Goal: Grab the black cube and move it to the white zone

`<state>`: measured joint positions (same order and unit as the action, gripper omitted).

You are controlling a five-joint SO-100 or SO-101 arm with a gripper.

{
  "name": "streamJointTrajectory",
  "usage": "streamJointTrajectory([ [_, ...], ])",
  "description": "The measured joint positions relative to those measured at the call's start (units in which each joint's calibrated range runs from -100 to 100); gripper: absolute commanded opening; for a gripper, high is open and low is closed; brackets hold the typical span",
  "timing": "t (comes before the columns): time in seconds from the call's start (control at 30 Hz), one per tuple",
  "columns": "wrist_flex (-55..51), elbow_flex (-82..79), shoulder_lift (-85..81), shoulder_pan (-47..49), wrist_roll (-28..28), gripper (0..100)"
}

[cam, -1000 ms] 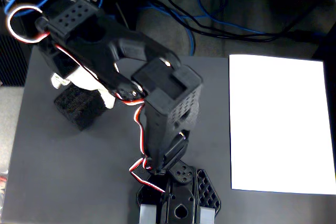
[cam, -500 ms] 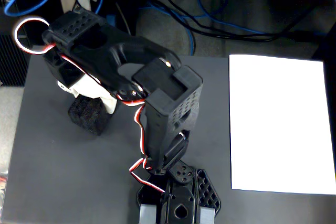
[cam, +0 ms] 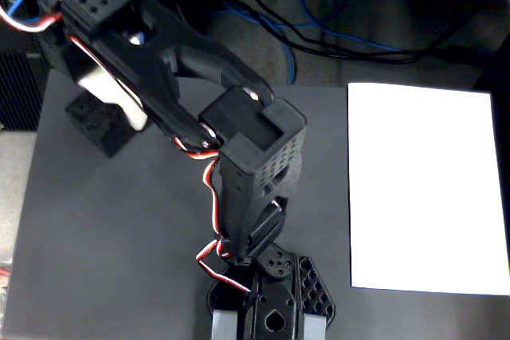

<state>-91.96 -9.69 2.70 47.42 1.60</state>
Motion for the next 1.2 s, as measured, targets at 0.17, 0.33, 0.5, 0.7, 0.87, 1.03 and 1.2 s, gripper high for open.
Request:
streamJointTrajectory([
  [0.17, -5.9, 6.7, -0.1, 0.0, -3.9, 1],
  [0.33, -6.3, 4.3, -22.1, -3.6, -5.6, 1],
  [0.5, -6.8, -0.5, -46.8, -23.3, -4.0, 1],
  [0.7, -6.9, -0.5, -52.4, -49.9, 1.3, 1],
  [0.87, -6.9, 1.6, -57.9, -54.0, 4.0, 1],
  [1.03, -6.9, 6.6, -59.8, -56.1, 6.7, 1],
  [1.2, -6.9, 6.6, -59.8, -77.9, 14.7, 1],
])
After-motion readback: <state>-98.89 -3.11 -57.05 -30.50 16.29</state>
